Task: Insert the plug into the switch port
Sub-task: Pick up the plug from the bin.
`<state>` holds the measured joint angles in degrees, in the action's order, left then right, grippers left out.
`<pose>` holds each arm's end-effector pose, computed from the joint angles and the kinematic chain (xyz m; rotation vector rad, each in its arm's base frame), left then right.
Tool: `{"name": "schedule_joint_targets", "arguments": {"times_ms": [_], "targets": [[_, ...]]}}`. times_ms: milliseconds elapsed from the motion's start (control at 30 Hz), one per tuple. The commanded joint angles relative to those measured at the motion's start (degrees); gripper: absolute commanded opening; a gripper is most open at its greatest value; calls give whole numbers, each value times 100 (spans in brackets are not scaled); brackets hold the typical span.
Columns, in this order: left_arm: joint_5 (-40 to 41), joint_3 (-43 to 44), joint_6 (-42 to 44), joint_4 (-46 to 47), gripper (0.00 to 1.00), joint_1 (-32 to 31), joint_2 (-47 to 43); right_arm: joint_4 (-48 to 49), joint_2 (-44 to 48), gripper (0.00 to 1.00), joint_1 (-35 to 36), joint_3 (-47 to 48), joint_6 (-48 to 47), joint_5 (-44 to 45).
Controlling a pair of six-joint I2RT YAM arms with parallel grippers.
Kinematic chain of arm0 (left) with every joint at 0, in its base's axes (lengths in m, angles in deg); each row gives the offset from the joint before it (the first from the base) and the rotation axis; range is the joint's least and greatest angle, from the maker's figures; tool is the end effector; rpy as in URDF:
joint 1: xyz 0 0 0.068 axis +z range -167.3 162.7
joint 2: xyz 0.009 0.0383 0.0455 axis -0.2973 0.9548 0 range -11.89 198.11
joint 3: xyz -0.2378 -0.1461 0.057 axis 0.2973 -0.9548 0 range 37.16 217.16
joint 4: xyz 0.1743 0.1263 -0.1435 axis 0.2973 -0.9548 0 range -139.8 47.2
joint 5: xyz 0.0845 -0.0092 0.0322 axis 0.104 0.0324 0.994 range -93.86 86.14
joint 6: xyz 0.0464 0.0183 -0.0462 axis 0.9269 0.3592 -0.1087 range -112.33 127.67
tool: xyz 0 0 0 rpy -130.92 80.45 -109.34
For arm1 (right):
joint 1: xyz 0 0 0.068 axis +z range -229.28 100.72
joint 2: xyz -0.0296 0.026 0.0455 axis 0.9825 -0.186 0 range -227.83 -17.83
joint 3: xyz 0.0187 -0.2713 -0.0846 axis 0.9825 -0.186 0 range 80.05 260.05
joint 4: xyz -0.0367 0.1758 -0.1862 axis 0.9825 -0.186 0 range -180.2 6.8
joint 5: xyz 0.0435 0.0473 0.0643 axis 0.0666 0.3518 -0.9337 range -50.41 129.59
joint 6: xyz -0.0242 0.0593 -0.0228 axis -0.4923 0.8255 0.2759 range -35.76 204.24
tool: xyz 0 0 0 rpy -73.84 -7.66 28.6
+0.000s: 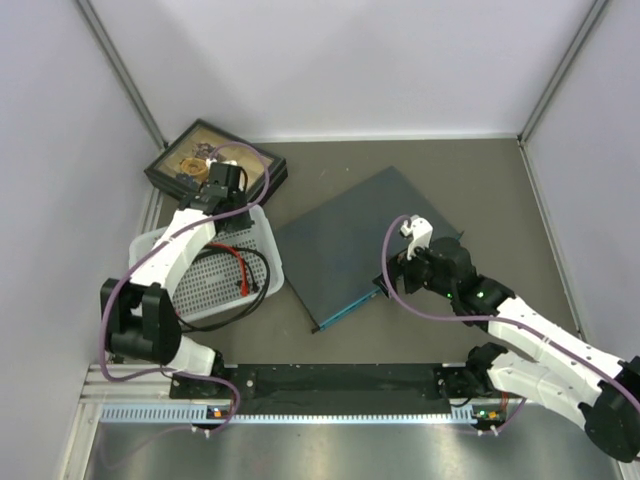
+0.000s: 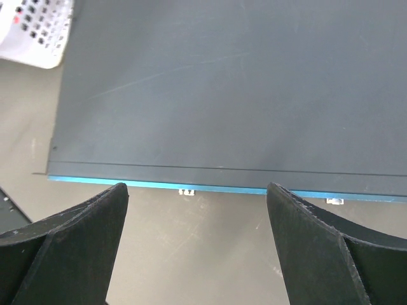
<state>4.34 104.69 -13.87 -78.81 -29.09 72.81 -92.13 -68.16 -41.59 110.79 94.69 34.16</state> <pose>0.3150 -0.0579 0.2721 -0.2703 2.4719 -0.0664 0.1587 0.1291 0.2403 -0.5581 2.0493 0.6070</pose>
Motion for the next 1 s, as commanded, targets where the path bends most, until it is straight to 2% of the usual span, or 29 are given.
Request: {"name": "schedule_joint_targets", "arguments": {"times_ms": [0, 100, 133, 300, 500, 600, 700, 967], "targets": [[-608, 235, 633, 234, 0, -60, -498, 260, 155, 88, -52, 107, -44, -370], [-1049, 217, 958, 410, 0, -340, -735, 374, 155, 88, -51, 204, 0, -608], [-1014, 226, 1020, 454, 0, -646, -780, 392, 146, 88, -51, 230, 17, -643], [-135, 7, 1556, 962, 0, -2105, -982, 497, -20, 88, -51, 634, 333, -863], [172, -292, 1934, 1579, 0, -3064, -991, 138, -407, 88, -69, 1390, 843, -644], [409, -363, 2232, 1825, 0, -3503, -956, 14, -601, 88, -296, 1689, 1045, -757], [620, -416, 2479, 1992, 0, -3916, -921, 338, -785, 87, -717, 1707, 1519, -1432], [735, -636, 2848, 2537, 0, -4568, -930, 805, -1278, 83, -1159, 1839, 2109, -2233]]}}
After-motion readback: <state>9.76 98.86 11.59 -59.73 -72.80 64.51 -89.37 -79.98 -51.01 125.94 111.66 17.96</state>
